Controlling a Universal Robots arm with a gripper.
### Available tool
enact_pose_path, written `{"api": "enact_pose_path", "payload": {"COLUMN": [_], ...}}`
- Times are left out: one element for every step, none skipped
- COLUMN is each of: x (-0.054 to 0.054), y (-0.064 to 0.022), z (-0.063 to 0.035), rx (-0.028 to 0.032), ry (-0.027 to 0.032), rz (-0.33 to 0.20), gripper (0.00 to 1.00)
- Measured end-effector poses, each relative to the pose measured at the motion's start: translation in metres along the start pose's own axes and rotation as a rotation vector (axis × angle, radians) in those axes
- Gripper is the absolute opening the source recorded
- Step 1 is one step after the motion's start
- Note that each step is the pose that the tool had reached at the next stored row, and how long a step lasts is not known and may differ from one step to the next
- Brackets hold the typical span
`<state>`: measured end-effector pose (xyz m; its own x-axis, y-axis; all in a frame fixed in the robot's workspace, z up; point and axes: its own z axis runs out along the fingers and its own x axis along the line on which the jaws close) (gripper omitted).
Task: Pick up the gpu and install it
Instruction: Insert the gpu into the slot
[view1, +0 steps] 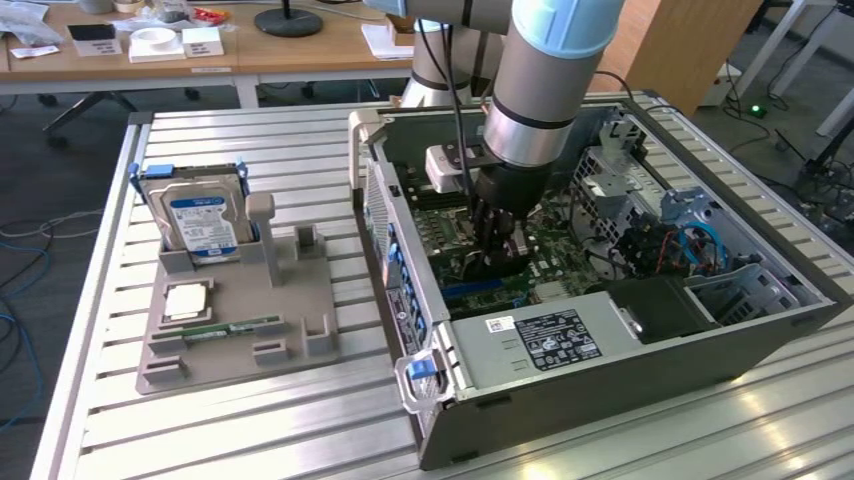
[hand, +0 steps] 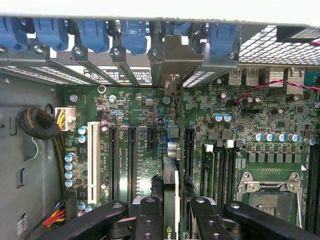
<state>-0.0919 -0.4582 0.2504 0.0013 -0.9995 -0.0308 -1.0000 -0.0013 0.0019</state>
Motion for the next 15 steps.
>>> {"api": "enact_pose_path", "payload": {"x": [0.0000, 0.0000, 0.0000, 0.0000, 0.0000, 0.0000, 0.0000, 0.0000, 0.0000, 0.0000, 0.0000, 0.0000, 0.0001, 0.0000, 0.0001], "y": [0.0000, 0.0000, 0.0000, 0.0000, 0.0000, 0.0000, 0.0000, 0.0001, 0.0001, 0.0002, 0.0003, 0.0003, 0.0003, 0.0004, 0.0005], "z": [0.0001, 0.0002, 0.0003, 0.0003, 0.0003, 0.0003, 0.0004, 0.0005, 0.0006, 0.0008, 0.0009, 0.0010, 0.0010, 0.0010, 0.0011], "rx": [0.0000, 0.0000, 0.0000, 0.0000, 0.0000, 0.0000, 0.0000, 0.0000, 0.0001, 0.0001, 0.0000, 0.0000, 0.0000, 0.0000, 0.0001], "ry": [0.0000, -0.0001, -0.0001, 0.0000, 0.0000, 0.0000, 0.0000, 0.0000, -0.0001, -0.0001, 0.0000, 0.0000, 0.0000, 0.0000, 0.0001], "rz": [0.000, 0.000, 0.000, 0.000, 0.000, 0.000, 0.000, 0.000, 0.000, 0.000, 0.000, 0.000, 0.000, 0.000, 0.000], "gripper": [0.26, 0.26, 0.26, 0.26, 0.26, 0.26, 0.26, 0.26, 0.26, 0.26, 0.26, 0.26, 0.26, 0.26, 0.26]}}
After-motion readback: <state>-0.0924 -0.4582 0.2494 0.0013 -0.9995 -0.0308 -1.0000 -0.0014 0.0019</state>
